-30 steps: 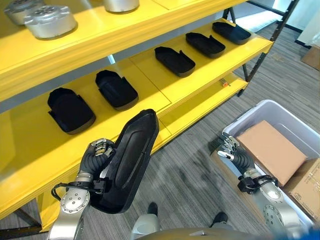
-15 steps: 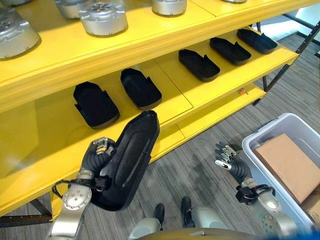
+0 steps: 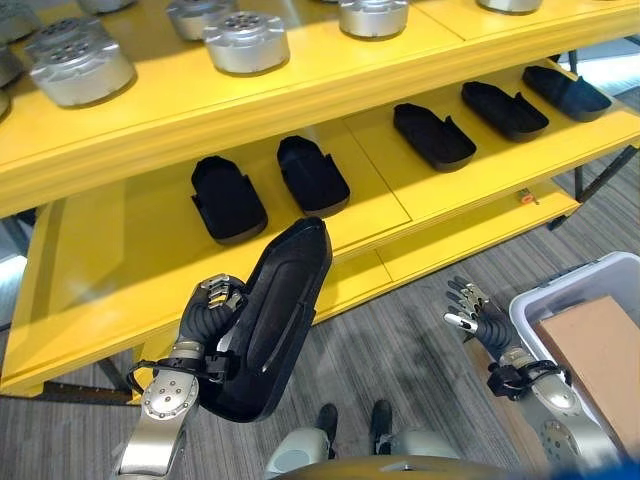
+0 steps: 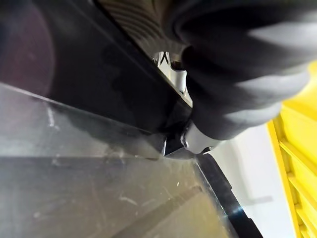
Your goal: Move parts from the plastic box to the shelf.
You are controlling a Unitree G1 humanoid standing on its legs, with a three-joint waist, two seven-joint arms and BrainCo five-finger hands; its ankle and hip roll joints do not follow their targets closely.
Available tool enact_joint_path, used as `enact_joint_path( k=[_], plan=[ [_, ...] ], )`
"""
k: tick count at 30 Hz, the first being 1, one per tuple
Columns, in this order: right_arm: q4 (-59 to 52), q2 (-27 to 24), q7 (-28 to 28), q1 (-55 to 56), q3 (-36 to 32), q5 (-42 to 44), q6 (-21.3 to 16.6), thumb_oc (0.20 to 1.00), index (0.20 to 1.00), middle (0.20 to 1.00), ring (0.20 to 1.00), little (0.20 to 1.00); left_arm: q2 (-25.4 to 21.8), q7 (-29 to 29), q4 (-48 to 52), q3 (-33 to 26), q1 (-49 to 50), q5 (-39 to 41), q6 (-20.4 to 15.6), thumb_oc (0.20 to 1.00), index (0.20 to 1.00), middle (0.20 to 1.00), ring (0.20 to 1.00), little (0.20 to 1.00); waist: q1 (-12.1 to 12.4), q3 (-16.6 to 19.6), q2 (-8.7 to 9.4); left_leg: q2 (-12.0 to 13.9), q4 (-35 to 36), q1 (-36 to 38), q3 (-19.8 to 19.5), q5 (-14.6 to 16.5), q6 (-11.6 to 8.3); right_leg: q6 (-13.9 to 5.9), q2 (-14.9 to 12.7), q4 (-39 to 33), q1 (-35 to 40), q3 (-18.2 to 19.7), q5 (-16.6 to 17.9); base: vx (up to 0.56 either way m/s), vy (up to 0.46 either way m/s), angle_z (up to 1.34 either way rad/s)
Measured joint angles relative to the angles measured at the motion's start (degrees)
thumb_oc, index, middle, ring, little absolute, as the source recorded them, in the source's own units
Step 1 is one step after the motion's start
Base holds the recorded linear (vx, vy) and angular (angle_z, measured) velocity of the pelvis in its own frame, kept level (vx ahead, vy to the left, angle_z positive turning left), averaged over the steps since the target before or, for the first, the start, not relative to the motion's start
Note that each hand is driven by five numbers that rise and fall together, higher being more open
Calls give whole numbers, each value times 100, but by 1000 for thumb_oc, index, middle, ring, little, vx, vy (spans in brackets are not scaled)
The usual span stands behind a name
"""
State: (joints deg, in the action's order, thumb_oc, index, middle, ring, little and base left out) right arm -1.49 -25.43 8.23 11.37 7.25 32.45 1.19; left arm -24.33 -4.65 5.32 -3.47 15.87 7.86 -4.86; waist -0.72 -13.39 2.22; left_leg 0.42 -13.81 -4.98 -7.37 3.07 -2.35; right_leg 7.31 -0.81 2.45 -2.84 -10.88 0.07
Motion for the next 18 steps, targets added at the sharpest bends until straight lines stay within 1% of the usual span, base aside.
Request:
enact_joint_path(
  k=[1,2,3,4,5,6,7,8,9,10,11,12,13,14,15,16,17,18],
  plan=[
    [-3,21,-11,-24,-14,4,-6,1000,1000,1000,1000,1000,-65,2,1,1,-38,0,-2,200,200,200,200,200,-57,-43,142,404,-182,3,80,57,-74,-23,-98,3,-42,-106,0,-68,227,35],
    [-12,25,-20,-19,-42,8,-8,1000,1000,1000,1000,1000,-80,-2,-3,1,-79,1,-1,200,200,200,200,200,-148,-59,181,739,-232,10,101,62,-86,-78,-146,14,-93,-161,28,-56,290,55],
    [-16,28,-53,-5,-125,17,-7,1000,1000,1000,1000,1000,-77,-6,-15,13,-149,0,4,200,200,200,200,200,-234,-77,121,1226,-221,2,157,51,-209,-168,-166,98,-173,-310,80,-41,327,66],
    [-11,55,-71,34,-332,41,-31,1000,1000,1000,1000,1000,-73,-6,-37,63,-296,1,6,200,200,200,200,200,-338,-121,-10,1745,-204,-18,290,16,-361,-246,-184,324,-305,-500,26,-13,279,88],
    [15,53,-179,53,-511,52,-32,1000,1000,1000,1000,1000,-36,-15,-40,102,-389,3,9,200,200,200,200,200,-475,-164,-159,2227,192,29,520,-89,-518,-352,-268,616,-463,-688,-168,20,311,105],
    [15,36,-237,92,-659,53,-39,1000,1000,1000,1000,1000,40,-16,-47,167,-501,7,11,200,200,200,200,200,-576,-180,-281,2502,591,69,724,-158,-610,-447,-427,883,-589,-786,-322,70,297,106],
    [13,-8,-285,128,-767,53,-49,1000,1000,1000,1000,1000,133,-18,-46,276,-670,26,10,200,200,200,200,200,-594,-178,-413,2589,887,96,1023,-197,-661,-607,-671,1165,-706,-838,-427,102,260,105],
    [13,-53,-337,175,-872,53,-59,1000,1000,1000,1000,1000,146,-14,-48,450,-789,54,13,200,200,200,200,200,-609,-170,-594,2562,1033,81,1275,-238,-682,-768,-856,1262,-692,-882,-455,103,247,82],
    [10,-72,-375,203,-896,54,-65,1000,1000,1000,1000,1000,149,6,-10,560,-750,74,0,200,200,200,200,200,-608,-105,-769,2451,1177,183,1297,-280,-638,-901,-935,1277,-677,-831,-444,104,242,43],
    [1,-95,-378,226,-858,55,-84,1000,1000,1000,1000,1000,152,48,42,572,-563,123,-33,200,200,200,200,200,-568,-1,-1012,2320,1348,330,1265,-216,-447,-1131,-939,1275,-681,-692,-377,108,249,-2],
    [58,30,-384,209,-832,54,-117,1000,1000,1000,1000,1000,96,69,-9,529,-495,163,-37,200,200,200,200,200,-486,70,-1117,2199,1423,433,1096,-418,-911,-1296,-1008,1282,-661,-544,-307,131,232,-10],
    [25,183,-382,282,-698,55,-118,1000,1000,1000,1000,1000,39,56,-42,417,-411,165,-27,200,200,200,200,200,-458,170,-913,1860,1444,384,1140,-386,-883,-1360,-1225,1160,-659,-306,-329,137,258,32],
    [-70,232,-351,473,-567,54,-117,1000,1000,1000,1000,1000,-35,57,-24,324,-346,178,-30,200,200,200,200,200,-481,226,-734,1604,1489,385,1143,-476,-751,-1376,-1349,925,-544,-162,-301,176,320,63],
    [-98,338,-344,594,-452,54,-108,1000,1000,1000,1000,1000,-198,55,-17,259,-288,179,-30,200,200,200,200,200,-443,235,-479,1376,1466,404,1130,-498,-738,-1383,-1470,669,-350,25,-120,125,243,61],
    [-98,520,-335,658,-399,54,-104,1000,1000,1000,1000,1000,-342,55,-17,176,-164,178,-29,200,200,200,200,200,-398,332,-288,1221,1431,409,1136,-447,-724,-1412,-1558,500,-244,62,-27,102,229,24],
    [-107,691,-315,679,-398,55,-108,1000,1000,1000,1000,1000,-457,56,-19,105,-69,175,-27,200,200,200,200,200,-327,400,-166,1166,1331,407,1153,-373,-681,-1443,-1614,378,-172,80,85,64,168,-1],
    [-103,752,-265,694,-363,54,-106,1000,1000,1000,1000,1000,-535,50,-19,28,24,171,-24,200,200,200,200,200,-265,449,-64,1131,1226,414,1172,-305,-689,-1524,-1658,323,-106,60,197,120,274,-2],
    [-104,751,-247,672,-360,53,-106,1000,1000,1000,1000,1000,-551,48,-18,-6,46,172,-25,200,200,200,200,200,-253,482,21,1095,1132,413,1151,-228,-665,-1588,-1677,256,-18,47,290,121,243,3]
  ],
)
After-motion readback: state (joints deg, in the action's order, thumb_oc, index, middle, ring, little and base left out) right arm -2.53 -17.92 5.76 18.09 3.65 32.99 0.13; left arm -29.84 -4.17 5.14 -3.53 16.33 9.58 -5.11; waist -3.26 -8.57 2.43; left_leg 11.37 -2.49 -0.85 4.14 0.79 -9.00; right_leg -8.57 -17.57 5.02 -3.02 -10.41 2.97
